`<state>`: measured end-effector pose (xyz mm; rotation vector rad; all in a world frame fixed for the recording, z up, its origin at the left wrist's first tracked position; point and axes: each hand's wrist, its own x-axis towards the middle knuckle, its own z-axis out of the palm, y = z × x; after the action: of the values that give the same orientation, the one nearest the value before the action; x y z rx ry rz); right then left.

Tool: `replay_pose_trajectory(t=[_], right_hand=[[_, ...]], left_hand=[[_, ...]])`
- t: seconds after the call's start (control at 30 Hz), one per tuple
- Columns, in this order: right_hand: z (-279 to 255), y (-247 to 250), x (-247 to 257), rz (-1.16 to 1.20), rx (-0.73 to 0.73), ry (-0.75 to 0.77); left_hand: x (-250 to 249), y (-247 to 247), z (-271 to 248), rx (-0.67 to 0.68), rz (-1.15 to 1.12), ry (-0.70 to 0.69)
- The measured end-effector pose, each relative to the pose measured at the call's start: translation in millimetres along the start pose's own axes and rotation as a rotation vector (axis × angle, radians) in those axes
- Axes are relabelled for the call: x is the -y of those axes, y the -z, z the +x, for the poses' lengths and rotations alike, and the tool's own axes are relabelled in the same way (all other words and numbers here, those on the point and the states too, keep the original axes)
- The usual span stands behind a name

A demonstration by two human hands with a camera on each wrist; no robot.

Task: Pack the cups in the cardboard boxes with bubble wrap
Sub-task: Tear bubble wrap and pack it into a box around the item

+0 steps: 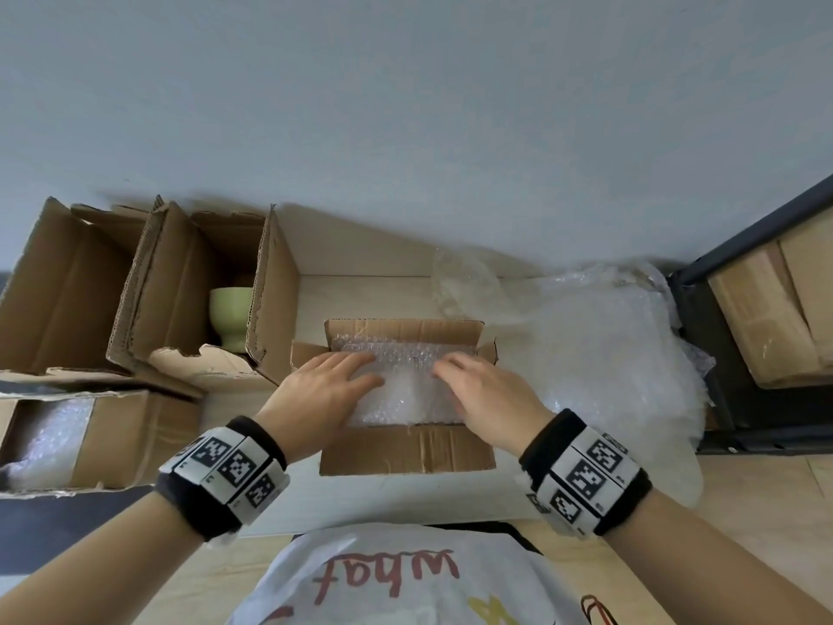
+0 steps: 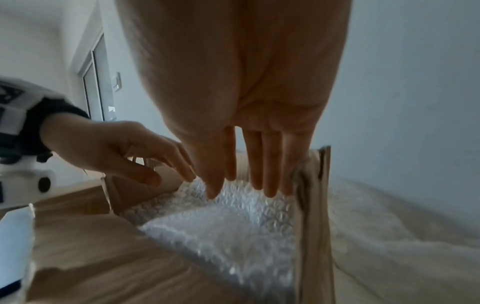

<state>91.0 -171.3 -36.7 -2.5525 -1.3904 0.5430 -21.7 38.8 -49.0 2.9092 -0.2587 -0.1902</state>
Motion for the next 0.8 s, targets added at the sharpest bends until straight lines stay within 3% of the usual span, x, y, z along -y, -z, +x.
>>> replay_pose_trajectory(t=[0.13,0.33,0.63,0.8], right_hand=[[16.3,-12.9,-1.9,0.071,0.189,-0.131],[28.6,-28.5,-7.0,0.14,0.268,-0.216],[40.7,-41.8,-2.1,0.069,0.285,-0.281],[26.3,-38.7,-5.4,0.051,0.185,-0.269]], left_hand=[[-1.8,-19.9,14.9,0.169,0.051,0.101],[3.0,-40.9,17.8,0.211,0.125,0.14],[-0.6,-42.8,38.1,0.274,0.224,0.21],[10.8,-33.4,27.3,0.296,0.234,0.136]])
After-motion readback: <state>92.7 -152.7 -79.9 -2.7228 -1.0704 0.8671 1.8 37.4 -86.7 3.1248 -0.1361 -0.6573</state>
